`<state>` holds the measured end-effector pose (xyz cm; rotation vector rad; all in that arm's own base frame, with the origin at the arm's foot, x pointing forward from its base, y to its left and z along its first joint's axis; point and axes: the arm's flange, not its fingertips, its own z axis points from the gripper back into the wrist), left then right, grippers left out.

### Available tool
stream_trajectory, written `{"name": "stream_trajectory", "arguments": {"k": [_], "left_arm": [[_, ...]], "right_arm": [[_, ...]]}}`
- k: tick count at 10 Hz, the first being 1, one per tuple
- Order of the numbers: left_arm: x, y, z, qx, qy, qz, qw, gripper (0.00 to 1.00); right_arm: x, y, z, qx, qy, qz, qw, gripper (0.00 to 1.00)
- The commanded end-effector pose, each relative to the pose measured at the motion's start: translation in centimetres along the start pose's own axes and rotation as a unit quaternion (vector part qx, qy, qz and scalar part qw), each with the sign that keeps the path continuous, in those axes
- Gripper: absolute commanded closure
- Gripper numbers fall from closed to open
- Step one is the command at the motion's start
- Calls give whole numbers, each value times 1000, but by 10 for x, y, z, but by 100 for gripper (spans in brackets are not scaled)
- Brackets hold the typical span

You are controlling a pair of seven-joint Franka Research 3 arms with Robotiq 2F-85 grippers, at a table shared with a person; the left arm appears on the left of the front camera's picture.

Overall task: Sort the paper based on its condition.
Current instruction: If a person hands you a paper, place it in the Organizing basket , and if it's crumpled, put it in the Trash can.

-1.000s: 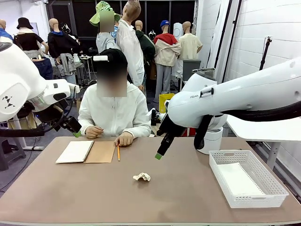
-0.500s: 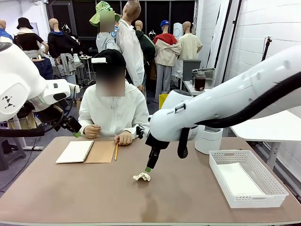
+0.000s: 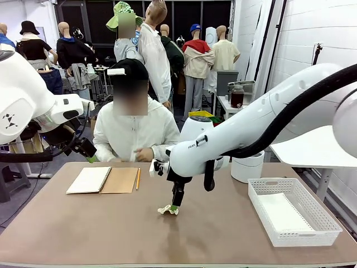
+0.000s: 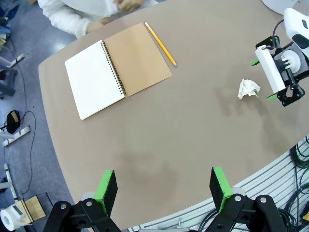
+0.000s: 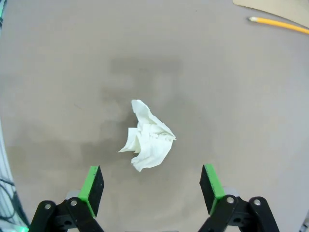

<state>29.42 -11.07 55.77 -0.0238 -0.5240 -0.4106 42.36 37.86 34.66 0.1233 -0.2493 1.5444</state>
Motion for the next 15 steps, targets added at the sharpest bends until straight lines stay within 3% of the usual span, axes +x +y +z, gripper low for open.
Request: {"name": "stream_trajectory", "arguments": {"k": [1, 13, 14, 15], "left_arm": [[0, 0, 0, -1, 0, 0, 1000, 0], [0, 0, 0, -1, 0, 0, 1000, 0], [0, 0, 0, -1, 0, 0, 1000, 0], [0, 0, 0, -1, 0, 0, 1000, 0]], "right_arm": [[13, -6, -10, 4, 14, 7, 1000, 0], [29, -14, -50, 31, 72, -8, 997, 0], [30, -15, -51, 29, 67, -7, 997, 18], [31, -15, -50, 33, 66, -7, 997, 18]]}}
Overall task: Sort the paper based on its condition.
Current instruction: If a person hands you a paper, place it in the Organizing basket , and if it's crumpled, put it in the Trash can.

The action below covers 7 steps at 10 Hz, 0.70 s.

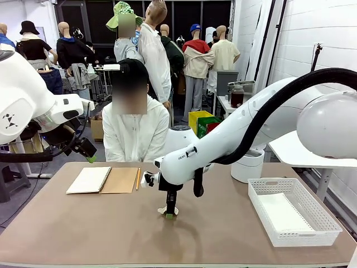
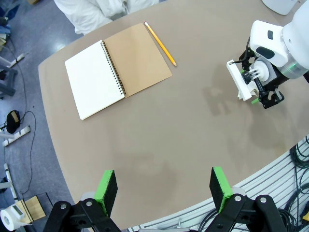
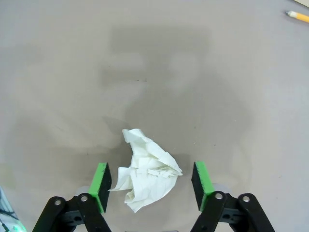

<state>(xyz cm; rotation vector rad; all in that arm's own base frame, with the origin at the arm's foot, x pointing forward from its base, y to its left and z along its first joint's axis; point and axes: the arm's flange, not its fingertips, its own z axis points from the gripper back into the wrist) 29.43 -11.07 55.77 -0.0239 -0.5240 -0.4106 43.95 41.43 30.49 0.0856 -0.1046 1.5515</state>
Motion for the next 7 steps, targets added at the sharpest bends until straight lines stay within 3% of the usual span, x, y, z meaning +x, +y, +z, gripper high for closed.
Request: {"name": "stream_trajectory", "arguments": {"k": [1, 2, 7], "left_arm": [[0, 0, 0, -1, 0, 0, 1000, 0], [0, 0, 0, -1, 0, 0, 1000, 0], [0, 0, 0, -1, 0, 0, 1000, 0]], "right_arm": [[6, -4, 1, -4, 15, -15, 1000, 37], [5, -3, 1, -6, 4, -15, 1000, 55], [2, -4, 2, 4, 19, -29, 999, 55]]}}
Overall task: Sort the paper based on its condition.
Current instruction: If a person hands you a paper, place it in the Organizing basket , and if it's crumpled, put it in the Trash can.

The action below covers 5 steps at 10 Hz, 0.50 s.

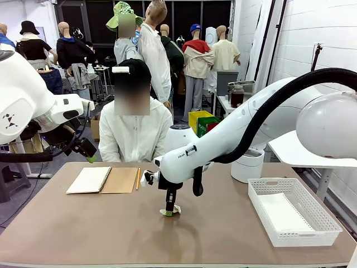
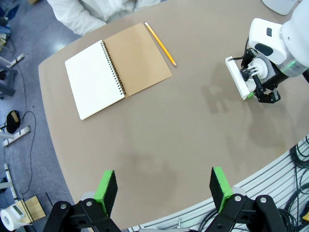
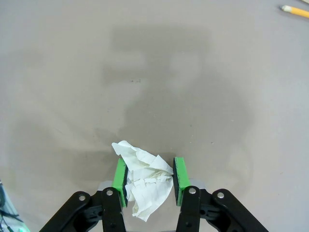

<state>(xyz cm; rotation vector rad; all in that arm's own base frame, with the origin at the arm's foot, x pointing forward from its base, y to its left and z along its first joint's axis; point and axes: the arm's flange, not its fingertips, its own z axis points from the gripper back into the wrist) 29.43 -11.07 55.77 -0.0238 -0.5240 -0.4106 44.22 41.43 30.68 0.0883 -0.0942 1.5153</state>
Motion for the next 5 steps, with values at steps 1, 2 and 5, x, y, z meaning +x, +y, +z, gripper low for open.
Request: {"name": "stream_trajectory", "arguments": {"k": [1, 2, 5], "left_arm": [[0, 0, 0, -1, 0, 0, 1000, 0], [0, 0, 0, -1, 0, 0, 1000, 0], [0, 0, 0, -1, 0, 0, 1000, 0]], "right_arm": [[1, -2, 3, 2, 18, -10, 1000, 55], [-2, -3, 7, 2, 17, -10, 1000, 55], [-5, -6, 18, -5, 31, -20, 999, 74]]}}
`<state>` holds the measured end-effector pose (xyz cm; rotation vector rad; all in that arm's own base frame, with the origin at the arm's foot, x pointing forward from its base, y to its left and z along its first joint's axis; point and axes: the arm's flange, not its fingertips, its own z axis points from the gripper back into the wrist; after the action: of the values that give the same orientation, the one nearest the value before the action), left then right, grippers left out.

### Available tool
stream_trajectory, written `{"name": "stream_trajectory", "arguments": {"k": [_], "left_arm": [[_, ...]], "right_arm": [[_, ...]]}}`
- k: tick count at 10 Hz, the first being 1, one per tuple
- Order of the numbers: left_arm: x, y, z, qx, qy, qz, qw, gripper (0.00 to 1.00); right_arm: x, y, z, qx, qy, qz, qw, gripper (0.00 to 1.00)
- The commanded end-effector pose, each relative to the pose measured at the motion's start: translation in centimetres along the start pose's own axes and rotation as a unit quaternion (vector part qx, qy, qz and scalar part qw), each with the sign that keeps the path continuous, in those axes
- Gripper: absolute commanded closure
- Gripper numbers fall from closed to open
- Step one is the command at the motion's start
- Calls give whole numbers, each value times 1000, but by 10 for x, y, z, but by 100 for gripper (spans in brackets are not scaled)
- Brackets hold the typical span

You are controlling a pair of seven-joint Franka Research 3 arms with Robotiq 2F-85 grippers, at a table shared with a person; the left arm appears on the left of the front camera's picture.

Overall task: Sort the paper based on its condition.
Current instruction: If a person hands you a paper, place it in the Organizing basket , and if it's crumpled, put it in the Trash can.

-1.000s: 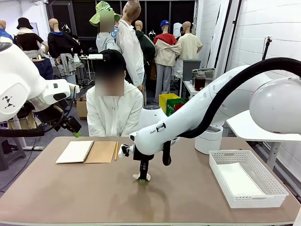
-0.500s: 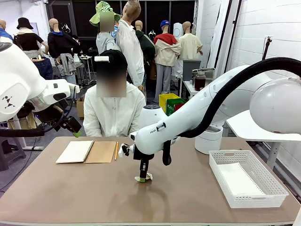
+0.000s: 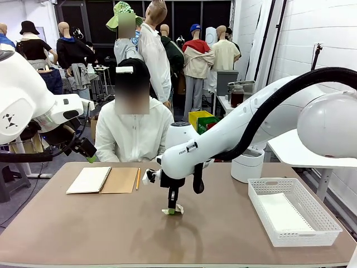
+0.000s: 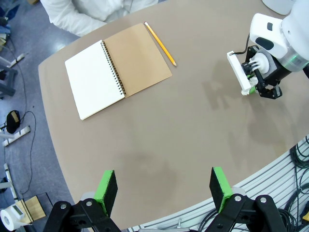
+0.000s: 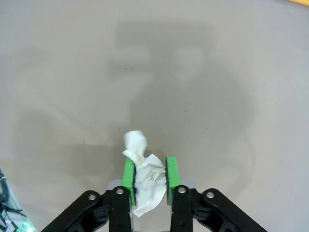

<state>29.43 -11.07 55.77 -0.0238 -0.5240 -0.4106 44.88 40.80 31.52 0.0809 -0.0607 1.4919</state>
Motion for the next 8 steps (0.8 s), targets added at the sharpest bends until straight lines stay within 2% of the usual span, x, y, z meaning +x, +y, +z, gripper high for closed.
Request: {"name": "stream_trajectory", "arguments": {"k": [1, 4, 8], "left_arm": [[0, 0, 0, -1, 0, 0, 1000, 0], [0, 0, 0, -1, 0, 0, 1000, 0], [0, 0, 0, -1, 0, 0, 1000, 0]], "right_arm": [[-5, -1, 21, -21, 22, -13, 999, 74], [-27, -20, 68, -63, 33, -40, 997, 74], [-64, -73, 156, -161, 93, -83, 979, 74]]}}
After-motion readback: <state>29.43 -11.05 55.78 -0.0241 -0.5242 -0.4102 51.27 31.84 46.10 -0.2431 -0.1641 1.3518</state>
